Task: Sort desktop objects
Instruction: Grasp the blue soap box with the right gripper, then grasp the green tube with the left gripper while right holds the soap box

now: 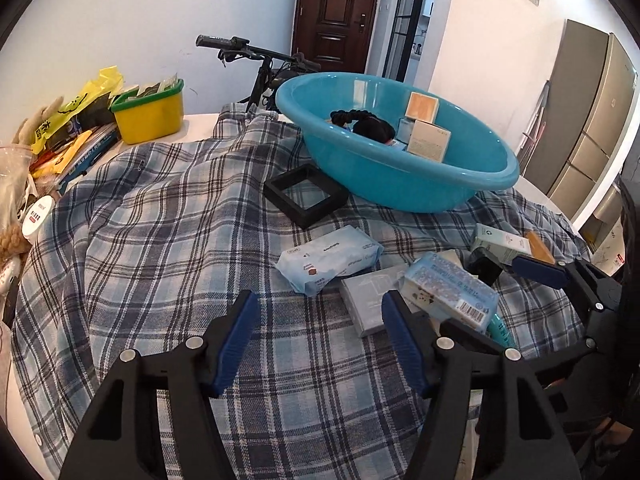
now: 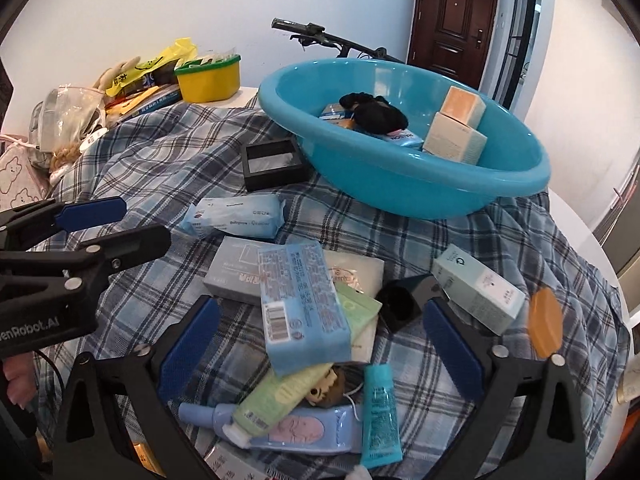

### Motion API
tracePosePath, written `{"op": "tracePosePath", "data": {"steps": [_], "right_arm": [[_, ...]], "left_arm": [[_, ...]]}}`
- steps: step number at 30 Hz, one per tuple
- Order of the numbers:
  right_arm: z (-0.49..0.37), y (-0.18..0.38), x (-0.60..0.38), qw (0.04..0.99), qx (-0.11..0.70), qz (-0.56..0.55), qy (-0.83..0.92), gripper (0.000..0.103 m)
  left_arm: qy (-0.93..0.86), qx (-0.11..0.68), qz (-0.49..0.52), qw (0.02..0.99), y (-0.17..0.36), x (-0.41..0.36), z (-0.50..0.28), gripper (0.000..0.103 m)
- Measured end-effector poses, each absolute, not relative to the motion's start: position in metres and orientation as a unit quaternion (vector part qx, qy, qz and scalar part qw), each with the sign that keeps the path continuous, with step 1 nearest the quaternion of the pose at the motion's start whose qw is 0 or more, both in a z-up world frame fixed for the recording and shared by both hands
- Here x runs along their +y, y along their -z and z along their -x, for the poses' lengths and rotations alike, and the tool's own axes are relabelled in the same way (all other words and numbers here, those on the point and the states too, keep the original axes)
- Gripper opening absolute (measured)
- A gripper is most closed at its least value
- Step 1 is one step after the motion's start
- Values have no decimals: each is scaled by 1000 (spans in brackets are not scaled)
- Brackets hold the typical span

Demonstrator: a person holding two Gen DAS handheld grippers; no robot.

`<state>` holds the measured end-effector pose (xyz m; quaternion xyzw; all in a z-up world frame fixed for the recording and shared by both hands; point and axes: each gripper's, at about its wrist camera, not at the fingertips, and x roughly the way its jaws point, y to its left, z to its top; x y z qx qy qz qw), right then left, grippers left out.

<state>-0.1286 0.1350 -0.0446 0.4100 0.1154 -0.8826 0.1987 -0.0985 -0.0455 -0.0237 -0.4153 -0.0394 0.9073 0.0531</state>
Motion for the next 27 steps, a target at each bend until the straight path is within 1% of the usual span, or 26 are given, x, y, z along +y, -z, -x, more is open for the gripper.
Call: {"op": "tracePosePath", "data": {"steps": [1,5,8,9,12,17,27], "right_arm": [[131,47,133,201,116,-413,881,90],[136,56,130,205,111,-427,874,78],[138,64,131,211,110,-437,867,60],[137,65,131,211,111,-437,867,52],[135,64,135,218,106,-435,867,39],[130,59,151,220,83,-434,870,39],[116,40,214,150,45,-417,895,39]], "left_arm": [[-906,-40,417,52,25,-47,99,67],[-905,-43,421,48,27,-50,100,67],[-904,-43,423,46,27,-50,100,67],[-904,-42,423,47,27,-49,100,67],[-903,-37,424,50,27,-46,99,67],[-904,-30,424,58,26,-38,95,67],[-900,-17,427,85,25,-15,89,67]]}}
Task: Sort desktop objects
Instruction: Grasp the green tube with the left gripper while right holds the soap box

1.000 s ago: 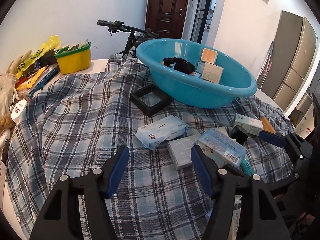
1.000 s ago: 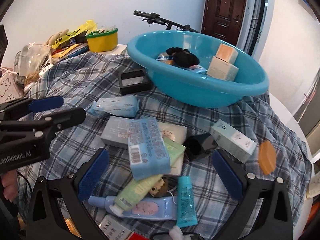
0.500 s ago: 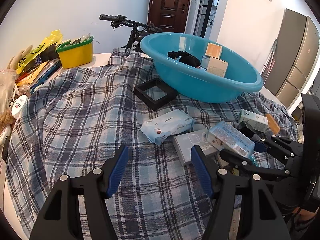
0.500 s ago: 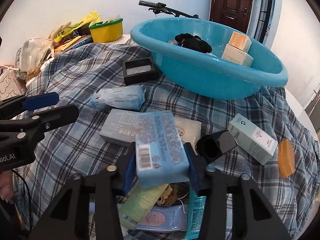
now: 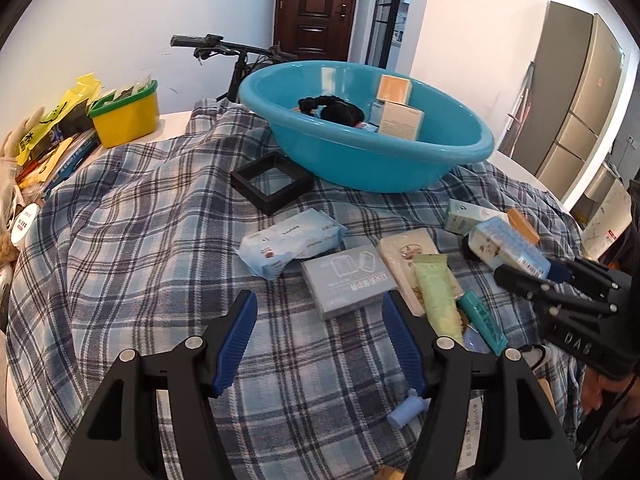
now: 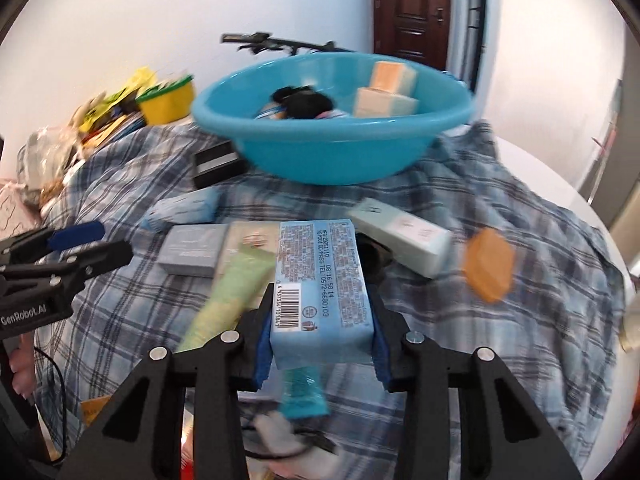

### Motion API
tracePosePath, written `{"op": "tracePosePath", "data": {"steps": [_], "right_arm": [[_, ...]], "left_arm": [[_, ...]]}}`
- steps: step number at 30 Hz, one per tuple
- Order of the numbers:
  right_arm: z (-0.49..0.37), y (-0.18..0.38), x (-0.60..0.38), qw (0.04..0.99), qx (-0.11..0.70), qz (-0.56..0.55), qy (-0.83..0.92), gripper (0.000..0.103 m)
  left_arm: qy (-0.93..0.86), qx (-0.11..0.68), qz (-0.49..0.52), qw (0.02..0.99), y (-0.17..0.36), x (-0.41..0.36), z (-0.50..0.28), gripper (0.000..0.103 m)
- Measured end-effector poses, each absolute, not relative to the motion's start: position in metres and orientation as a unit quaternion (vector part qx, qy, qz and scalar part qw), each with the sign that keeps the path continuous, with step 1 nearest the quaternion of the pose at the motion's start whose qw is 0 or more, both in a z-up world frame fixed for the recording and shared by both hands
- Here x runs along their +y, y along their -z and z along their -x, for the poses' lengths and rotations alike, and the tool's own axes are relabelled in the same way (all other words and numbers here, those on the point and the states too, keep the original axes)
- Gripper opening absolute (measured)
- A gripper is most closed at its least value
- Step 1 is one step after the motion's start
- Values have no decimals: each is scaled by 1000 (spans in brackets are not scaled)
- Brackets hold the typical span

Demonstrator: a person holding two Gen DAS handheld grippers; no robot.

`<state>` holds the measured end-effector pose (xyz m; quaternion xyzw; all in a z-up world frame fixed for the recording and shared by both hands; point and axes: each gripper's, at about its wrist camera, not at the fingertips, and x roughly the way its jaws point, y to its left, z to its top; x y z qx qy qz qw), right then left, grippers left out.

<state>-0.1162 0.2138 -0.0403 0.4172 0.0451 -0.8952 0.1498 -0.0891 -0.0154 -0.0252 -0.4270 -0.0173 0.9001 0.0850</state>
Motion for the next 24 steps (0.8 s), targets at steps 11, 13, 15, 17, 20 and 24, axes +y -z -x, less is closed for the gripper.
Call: {"op": "tracePosePath", "data": {"steps": [11,13,15,17,20,24], "right_arm": [[106,33,247,124,29,-406,905,39],[104,33,251,122,26,-405,906,39],[103,32,255,119,23,-405,906,39],[101,32,260,115,21,-403,908,39],[99,31,266,110,17,-401,909,39],[100,31,273,105,12,-401,910,39]], "left_arm": [[-877,-15,456,147,34,28,79,84],[-872,-10,462,160,37,39,77,84],[-867,3,470,162,42,49,77,84],[-865,13,478,155,48,54,78,84],[-861,12,485,153,55,56,78,84],[-861,25,483,158,60,62,76,67]]}}
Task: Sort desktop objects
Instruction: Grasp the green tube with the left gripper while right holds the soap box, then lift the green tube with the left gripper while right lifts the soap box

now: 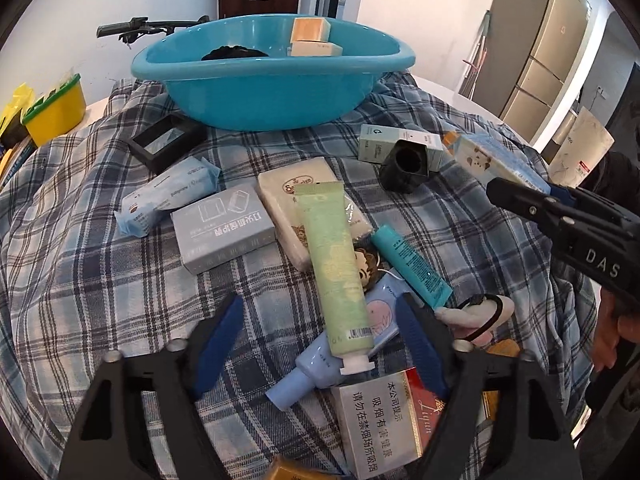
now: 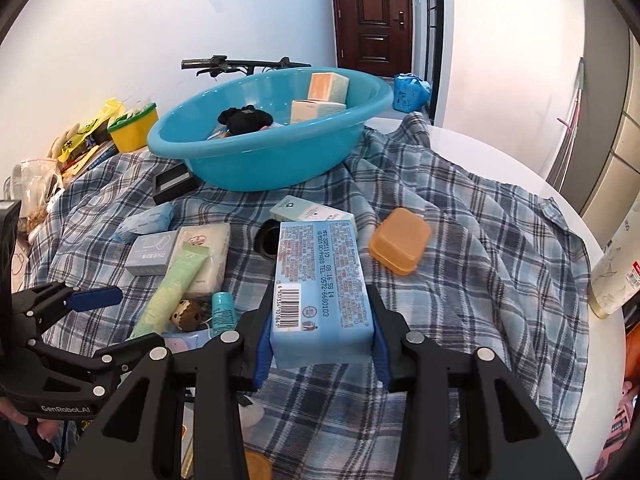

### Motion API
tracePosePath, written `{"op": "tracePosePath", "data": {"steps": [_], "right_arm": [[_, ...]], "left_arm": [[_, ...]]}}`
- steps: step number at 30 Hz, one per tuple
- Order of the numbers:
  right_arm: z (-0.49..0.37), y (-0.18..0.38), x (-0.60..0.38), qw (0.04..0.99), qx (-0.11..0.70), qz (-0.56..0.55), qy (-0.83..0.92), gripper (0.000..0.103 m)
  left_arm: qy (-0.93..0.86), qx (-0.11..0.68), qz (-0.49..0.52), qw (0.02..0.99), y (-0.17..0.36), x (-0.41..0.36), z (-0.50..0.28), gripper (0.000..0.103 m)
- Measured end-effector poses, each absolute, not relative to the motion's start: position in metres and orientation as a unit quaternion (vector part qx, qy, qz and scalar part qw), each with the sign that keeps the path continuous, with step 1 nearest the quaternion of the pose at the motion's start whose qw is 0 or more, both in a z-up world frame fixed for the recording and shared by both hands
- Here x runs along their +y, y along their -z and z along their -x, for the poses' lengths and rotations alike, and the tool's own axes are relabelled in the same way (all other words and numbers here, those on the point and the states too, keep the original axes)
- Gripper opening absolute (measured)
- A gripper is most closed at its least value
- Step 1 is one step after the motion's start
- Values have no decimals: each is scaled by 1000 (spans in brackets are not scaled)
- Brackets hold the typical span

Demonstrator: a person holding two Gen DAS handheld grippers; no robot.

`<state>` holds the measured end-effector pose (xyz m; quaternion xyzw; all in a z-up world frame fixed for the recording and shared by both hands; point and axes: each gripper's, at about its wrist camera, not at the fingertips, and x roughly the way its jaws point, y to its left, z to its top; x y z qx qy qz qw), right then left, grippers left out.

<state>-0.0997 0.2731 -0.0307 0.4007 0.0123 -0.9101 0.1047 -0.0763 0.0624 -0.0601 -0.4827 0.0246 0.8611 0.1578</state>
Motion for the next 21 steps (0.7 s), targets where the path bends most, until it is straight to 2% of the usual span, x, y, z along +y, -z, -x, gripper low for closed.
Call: {"op": "tracePosePath", "data": {"steps": [1,3,5,7,10,21], "right_arm": [[100,31,274,104,11,-401,910,39],[100,31,276,106,10,-401,910,39],[99,31,276,107,10,-400,910,39],[98,30,277,107,10,-399,911,39],[98,29,278,103,8,-398,912,39],[94,19,278,101,-3,-376,921,39]], "left_arm": [[-858,25,488,160,63,64,78,56],[-848,23,501,170,70,66,80,44],[-846,18,501,182,72,68,80,39],[-845,10,500,190,72,69,80,27],[-849,7,495,185,70,68,79,24],[-873,-21,462,156,50,46,77,24]]}}
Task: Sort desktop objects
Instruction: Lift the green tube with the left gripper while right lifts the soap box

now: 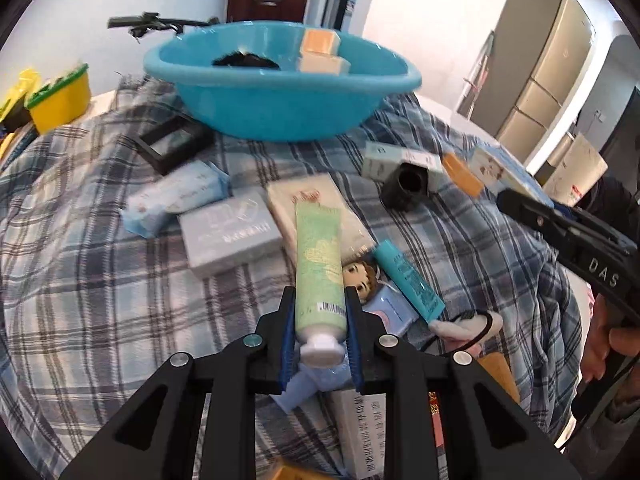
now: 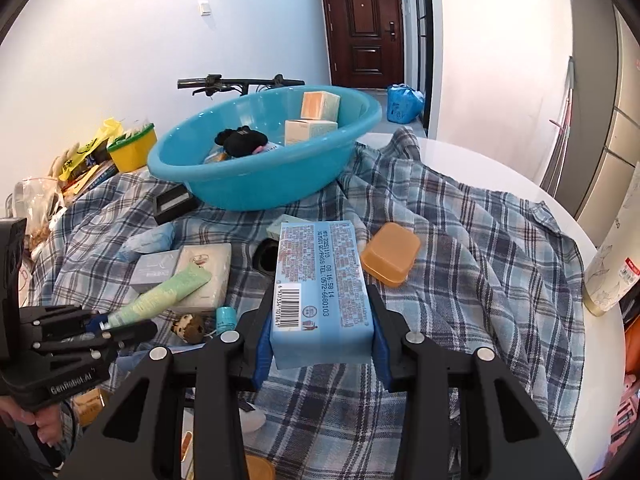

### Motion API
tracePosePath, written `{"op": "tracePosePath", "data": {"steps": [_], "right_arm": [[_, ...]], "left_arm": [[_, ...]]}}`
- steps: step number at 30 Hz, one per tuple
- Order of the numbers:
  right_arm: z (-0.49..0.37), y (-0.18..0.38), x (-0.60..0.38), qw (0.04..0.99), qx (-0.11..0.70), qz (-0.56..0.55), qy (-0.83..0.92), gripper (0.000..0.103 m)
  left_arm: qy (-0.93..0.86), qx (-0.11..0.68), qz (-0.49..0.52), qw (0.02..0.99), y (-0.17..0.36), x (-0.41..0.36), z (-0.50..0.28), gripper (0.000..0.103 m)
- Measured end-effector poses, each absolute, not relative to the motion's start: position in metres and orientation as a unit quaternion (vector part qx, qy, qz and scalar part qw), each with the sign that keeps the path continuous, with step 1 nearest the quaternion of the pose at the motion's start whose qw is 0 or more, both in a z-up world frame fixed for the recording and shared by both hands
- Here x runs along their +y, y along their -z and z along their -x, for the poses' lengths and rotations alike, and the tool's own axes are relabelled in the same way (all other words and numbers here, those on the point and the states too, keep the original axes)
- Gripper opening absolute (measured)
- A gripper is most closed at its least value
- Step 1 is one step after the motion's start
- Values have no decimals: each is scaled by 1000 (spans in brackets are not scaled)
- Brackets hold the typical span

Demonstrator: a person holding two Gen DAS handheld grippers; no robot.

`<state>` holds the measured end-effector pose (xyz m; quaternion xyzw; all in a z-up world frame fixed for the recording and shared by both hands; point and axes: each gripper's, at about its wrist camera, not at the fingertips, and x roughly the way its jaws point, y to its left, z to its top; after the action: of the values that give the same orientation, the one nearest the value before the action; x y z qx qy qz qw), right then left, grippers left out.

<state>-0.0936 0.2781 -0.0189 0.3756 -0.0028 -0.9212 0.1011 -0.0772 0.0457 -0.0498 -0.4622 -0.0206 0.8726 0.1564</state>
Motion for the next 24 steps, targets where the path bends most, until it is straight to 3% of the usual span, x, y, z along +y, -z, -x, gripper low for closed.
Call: {"op": "tracePosePath", "data": {"steps": [9,24], "right_arm": [[93,15,269,108,7,-375,921,39],[93,18,267,109,13,-383,917,39]], "left_arm": [[-893,-35,422,151,28,28,72,23],[-877,-20,457,148,54,30,81,26]]}}
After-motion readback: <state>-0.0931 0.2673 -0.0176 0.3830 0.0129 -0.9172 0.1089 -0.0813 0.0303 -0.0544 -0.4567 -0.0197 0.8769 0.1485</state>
